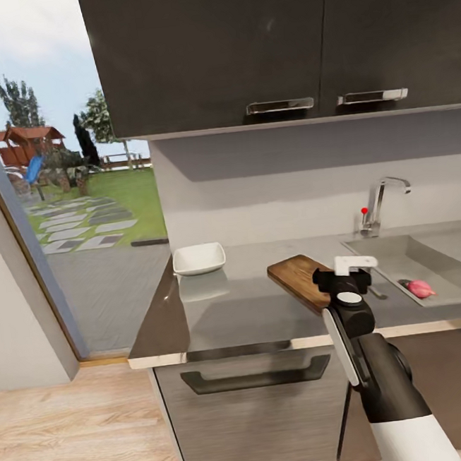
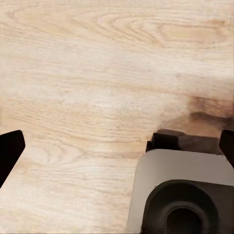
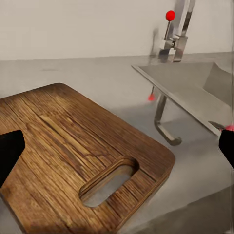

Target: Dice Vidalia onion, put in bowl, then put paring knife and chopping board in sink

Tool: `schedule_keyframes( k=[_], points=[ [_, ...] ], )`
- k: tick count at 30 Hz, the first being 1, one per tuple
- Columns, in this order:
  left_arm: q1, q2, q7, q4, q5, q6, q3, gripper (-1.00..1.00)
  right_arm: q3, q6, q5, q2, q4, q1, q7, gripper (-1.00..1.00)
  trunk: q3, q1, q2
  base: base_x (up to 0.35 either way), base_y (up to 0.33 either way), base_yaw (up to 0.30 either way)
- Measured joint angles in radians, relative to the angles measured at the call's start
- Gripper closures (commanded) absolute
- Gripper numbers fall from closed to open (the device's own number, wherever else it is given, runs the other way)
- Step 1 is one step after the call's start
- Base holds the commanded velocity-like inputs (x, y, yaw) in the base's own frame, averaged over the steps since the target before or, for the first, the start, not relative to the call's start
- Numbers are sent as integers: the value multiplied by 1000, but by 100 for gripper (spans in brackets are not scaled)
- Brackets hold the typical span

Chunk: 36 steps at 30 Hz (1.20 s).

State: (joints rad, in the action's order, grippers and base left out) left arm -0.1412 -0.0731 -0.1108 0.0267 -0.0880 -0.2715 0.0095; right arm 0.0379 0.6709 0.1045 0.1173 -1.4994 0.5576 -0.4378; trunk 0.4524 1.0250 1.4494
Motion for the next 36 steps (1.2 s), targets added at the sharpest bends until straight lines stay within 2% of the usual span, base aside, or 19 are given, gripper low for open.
schedule_keyframes(
  k=[1,6,7,10,14,16,18,22,25,36],
  points=[
    [0,0,0,6,0,0,0,-100,-6,0,0,0,0,0,0,-100,0,0,0,3,0,0],
    [0,-2,0,29,-2,0,1,-100,-97,0,1,1,-1,0,-4,-100,0,0,0,1,0,0],
    [0,-3,0,29,-2,0,1,-100,-104,-1,1,2,-1,0,-5,-100,0,0,0,0,0,0],
    [0,-3,0,30,-2,-1,1,-100,-111,-1,1,4,-1,0,-17,-100,0,0,0,0,0,0],
    [0,-2,0,30,-3,-1,1,-100,-113,-15,-7,12,2,0,-73,-100,0,0,0,0,0,0],
    [0,-2,0,30,-3,-2,1,-100,-113,-21,-11,27,3,0,-96,-100,0,0,0,0,0,0],
    [0,-2,0,30,-3,-2,1,-100,-112,-24,-14,56,4,0,-128,-100,0,0,0,0,0,0],
    [0,-2,0,31,-3,-2,1,-100,-111,-26,-16,56,7,0,-184,-100,0,0,0,0,0,0],
    [0,-2,0,32,-3,-2,1,-100,-109,-25,-17,56,10,0,-201,-100,0,0,0,0,0,0],
    [0,-2,0,32,-3,-2,1,-100,-110,-22,-21,56,26,0,-208,-100,0,0,0,0,0,0]
  ],
)
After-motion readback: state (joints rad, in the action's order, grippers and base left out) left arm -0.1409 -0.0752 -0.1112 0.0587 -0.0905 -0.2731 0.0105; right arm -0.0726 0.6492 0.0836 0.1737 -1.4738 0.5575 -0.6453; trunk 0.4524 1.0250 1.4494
